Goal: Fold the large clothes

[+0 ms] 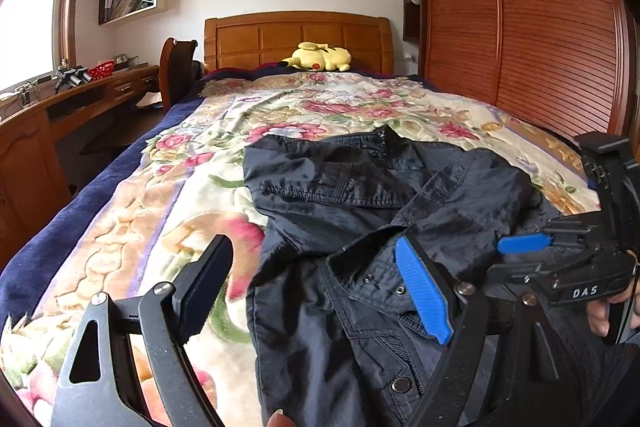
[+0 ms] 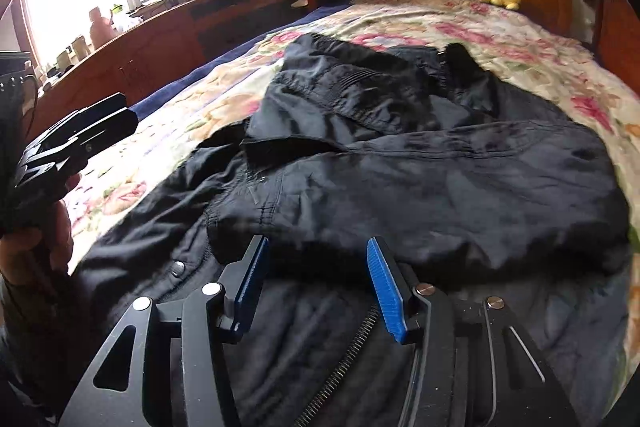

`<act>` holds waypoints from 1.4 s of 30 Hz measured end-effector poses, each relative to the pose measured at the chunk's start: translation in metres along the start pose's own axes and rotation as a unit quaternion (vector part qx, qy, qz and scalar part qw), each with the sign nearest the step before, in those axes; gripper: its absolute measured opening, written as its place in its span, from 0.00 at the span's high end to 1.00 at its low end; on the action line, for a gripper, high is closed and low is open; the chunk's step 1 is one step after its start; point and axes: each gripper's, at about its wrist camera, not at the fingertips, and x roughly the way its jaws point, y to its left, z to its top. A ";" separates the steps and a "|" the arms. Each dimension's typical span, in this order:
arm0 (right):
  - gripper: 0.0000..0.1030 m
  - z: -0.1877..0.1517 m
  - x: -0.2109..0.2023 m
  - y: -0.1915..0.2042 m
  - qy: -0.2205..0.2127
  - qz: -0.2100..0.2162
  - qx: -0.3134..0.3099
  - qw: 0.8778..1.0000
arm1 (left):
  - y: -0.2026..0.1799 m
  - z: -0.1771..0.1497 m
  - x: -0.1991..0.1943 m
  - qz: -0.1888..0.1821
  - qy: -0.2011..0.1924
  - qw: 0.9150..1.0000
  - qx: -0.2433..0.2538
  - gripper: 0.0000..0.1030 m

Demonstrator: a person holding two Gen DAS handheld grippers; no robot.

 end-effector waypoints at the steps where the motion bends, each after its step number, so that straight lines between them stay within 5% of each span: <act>1: 0.49 -0.002 -0.004 -0.002 -0.005 -0.012 0.000 1.000 | -0.002 0.000 0.001 0.000 0.001 1.000 0.002 0.18; 9: 0.49 -0.011 -0.011 -0.018 -0.027 -0.110 -0.010 0.994 | -0.009 -0.003 0.008 -0.021 0.020 1.000 -0.001 0.18; 26: 0.49 -0.025 0.008 -0.038 -0.045 -0.096 0.017 0.994 | -0.024 -0.006 0.065 -0.014 0.109 0.993 0.033 0.18; 42: 0.49 -0.030 0.005 -0.041 -0.062 -0.094 0.033 0.993 | -0.041 -0.008 0.118 -0.024 0.187 0.978 0.087 0.18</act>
